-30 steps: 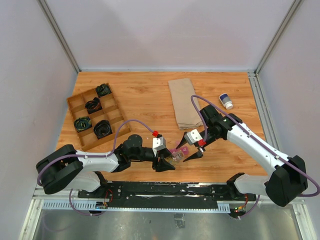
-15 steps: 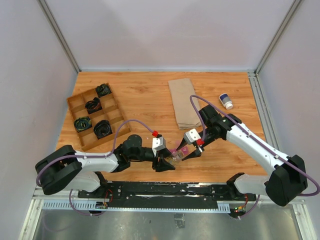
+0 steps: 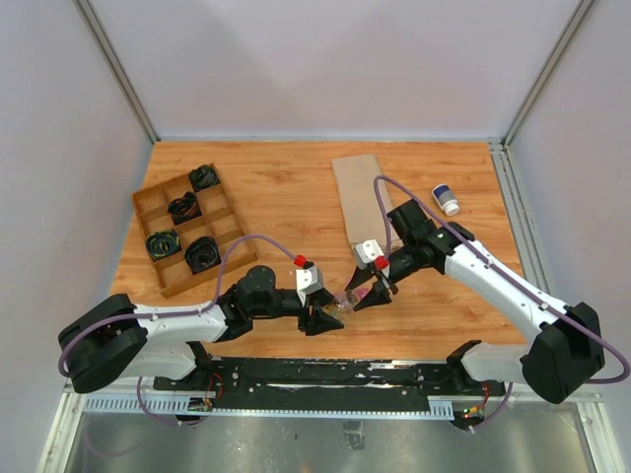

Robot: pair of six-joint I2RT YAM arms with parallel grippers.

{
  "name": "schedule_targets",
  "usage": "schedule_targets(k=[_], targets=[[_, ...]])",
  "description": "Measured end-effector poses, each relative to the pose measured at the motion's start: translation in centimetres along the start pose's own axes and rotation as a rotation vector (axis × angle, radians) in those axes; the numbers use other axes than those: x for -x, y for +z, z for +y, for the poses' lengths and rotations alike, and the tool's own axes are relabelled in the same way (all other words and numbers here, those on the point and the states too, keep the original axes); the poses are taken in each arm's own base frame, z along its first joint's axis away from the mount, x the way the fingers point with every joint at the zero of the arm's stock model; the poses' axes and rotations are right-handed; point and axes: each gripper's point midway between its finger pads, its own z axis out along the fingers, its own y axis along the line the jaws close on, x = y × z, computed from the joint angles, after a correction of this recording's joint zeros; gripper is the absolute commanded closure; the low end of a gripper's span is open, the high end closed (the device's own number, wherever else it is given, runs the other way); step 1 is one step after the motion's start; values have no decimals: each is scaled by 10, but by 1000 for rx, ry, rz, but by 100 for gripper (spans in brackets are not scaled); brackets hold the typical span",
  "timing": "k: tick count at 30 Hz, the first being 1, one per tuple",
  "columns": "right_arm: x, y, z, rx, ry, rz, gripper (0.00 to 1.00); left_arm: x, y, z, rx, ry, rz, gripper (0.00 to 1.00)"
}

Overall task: Sort the pills into containers
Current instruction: Screw the lid of the pill bottle onto the pill bottle.

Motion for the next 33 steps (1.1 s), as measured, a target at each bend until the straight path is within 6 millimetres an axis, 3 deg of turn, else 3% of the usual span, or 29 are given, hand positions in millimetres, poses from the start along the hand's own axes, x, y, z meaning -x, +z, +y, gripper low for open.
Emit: schedule_targets(k=[6,18,19,22,24,28,33], targets=[[-6,-2,-17,-80,139,59,68,0,-2,19,113,-2,-2,100],[-33,-5,-74,-317,515,174,69,-11,-3,80,451,9,31,100],[-34,-5,-75,-325,529,176,65,-12,-3,83,460,8,35,100],[-35,-6,-77,-341,556,178,30,-15,0,87,471,1,45,100],[-31,-6,-74,-336,569,165,17,-9,4,86,462,-1,27,100],[-9,-17,-68,-333,521,103,7,12,12,78,408,15,-42,100],[15,-37,-61,-352,415,40,0,18,17,64,326,19,-60,100]])
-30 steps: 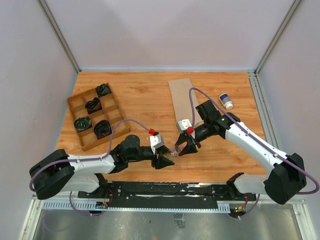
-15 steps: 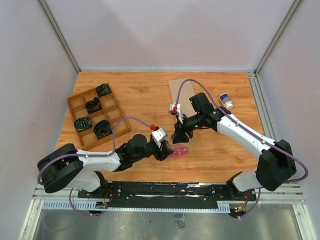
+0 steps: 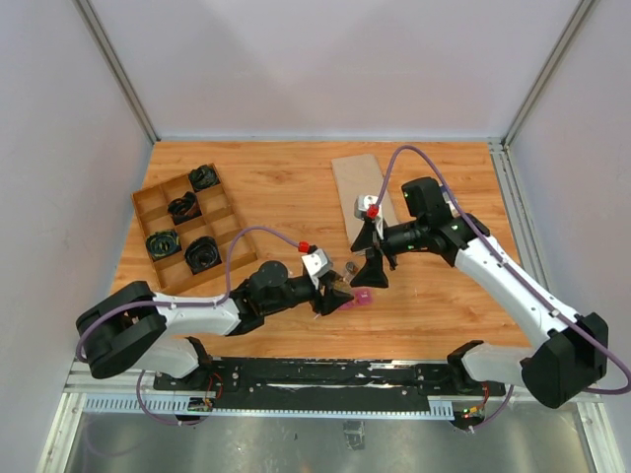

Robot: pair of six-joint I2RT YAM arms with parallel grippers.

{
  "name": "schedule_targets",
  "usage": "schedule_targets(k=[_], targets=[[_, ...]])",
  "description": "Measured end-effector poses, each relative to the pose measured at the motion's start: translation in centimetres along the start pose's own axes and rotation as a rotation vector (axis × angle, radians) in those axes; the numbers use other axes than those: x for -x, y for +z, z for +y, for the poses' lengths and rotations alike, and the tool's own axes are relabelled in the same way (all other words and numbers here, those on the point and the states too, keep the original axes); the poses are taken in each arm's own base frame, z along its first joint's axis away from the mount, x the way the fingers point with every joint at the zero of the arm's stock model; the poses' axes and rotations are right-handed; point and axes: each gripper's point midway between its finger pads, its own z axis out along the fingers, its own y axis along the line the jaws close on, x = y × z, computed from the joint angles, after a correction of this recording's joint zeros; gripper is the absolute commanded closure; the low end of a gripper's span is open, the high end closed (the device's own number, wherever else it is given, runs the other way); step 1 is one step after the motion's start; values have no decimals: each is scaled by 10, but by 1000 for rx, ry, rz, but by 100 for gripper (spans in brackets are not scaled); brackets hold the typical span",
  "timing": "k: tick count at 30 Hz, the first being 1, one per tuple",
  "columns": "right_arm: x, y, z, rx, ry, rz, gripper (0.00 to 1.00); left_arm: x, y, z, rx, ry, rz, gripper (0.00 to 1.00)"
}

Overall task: Sort the pills into containers
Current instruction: Screw the lid of the pill bottle onto the pill bottle.

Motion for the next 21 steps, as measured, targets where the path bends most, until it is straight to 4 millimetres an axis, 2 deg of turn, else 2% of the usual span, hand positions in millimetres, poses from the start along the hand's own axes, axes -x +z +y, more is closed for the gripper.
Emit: schedule_targets(k=[4,7,12,16,21], targets=[[0,-10,4,14,-70,-13,1,6,-6,-15,-79,2,-17,100],[3,-16,15,44,-163,-40,1,10,-12,-30,-156,3,-26,100],[7,-26,53,162,-353,-147,1,9,-26,-50,-259,7,-27,100],[-8,-28,81,281,-502,-206,1,8,-32,-60,-318,12,-24,100],[-23,-24,87,347,-551,-218,1,6,-35,-67,-365,14,-15,100]])
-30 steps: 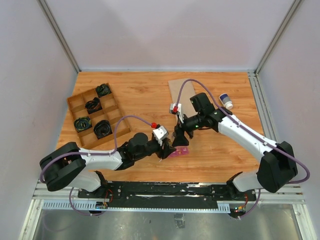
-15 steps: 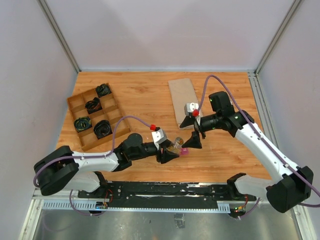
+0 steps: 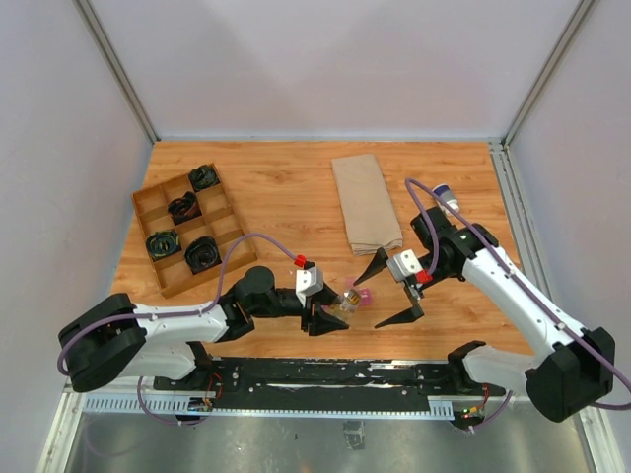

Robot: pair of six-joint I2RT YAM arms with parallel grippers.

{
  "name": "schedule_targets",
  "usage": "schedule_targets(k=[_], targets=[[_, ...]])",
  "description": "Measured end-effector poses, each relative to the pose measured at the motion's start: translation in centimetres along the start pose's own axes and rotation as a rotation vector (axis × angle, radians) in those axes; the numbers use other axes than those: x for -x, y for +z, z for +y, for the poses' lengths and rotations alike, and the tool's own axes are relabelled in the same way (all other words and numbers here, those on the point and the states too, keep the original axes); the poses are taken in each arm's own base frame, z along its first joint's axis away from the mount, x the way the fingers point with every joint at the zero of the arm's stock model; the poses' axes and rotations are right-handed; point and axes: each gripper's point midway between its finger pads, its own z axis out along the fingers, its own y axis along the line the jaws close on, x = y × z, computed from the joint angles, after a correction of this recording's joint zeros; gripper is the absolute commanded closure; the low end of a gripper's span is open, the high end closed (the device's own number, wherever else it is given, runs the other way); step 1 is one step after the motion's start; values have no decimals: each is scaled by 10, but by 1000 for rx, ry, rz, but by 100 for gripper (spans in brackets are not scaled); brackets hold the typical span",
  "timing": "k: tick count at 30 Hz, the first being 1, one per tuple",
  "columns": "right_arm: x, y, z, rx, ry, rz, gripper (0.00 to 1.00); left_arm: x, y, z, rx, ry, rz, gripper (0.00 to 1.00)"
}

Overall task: Sort the pills into containers
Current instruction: Screw the lid of the pill bottle onto the pill bottle.

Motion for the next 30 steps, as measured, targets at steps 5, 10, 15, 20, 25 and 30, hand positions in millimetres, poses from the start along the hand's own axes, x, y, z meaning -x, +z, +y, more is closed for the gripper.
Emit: schedule_targets(k=[5,10,15,20,25,30], targets=[[-11,3,0,28,29,-3,1,-8,1,-5,-35,-11,24,100],[-10,4,-1,29,21,-2,4,-15,2,-8,-58,-23,46,100],[-10,7,-4,30,25,11,14,-15,4,-8,-68,-26,51,100],[-13,11,-5,43,41,31,24,-13,5,-8,-71,-23,47,100],[-13,15,-5,53,49,46,33,-13,6,-8,-72,-24,49,100],[-14,18,-7,55,59,56,40,-14,6,-7,-71,-26,51,100]])
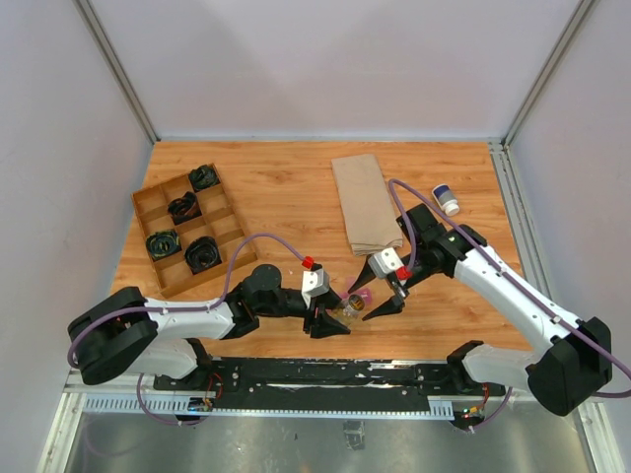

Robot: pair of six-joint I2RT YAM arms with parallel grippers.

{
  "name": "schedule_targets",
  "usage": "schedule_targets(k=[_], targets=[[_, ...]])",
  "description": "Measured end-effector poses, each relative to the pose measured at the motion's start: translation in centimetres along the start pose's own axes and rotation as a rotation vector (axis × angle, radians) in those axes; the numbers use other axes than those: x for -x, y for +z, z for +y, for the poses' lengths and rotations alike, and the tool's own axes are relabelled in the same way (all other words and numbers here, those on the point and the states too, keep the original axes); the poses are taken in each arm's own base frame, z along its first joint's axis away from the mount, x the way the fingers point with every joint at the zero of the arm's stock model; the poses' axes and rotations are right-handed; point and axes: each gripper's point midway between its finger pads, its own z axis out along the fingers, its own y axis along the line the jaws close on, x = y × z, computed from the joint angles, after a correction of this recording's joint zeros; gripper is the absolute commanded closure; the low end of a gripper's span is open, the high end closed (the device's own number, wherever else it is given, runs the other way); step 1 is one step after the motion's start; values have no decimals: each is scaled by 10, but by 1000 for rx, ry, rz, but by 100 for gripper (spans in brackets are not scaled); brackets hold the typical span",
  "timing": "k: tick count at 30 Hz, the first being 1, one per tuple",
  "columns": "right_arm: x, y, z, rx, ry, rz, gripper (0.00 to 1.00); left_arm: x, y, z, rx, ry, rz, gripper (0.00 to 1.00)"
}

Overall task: Sort the pills into containers
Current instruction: Screw the lid of the pill bottle onto the pill bottle.

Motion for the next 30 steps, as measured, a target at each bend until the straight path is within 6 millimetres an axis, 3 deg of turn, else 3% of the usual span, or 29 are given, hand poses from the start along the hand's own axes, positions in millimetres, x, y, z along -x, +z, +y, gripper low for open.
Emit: schedule_targets(k=[14,30], targets=[[4,1,-7,-16,47,-7,60,7,-2,0,14,17,-18,100],[26,0,-27,-81,181,-59,70,36,-10,12,139,82,-119,100]])
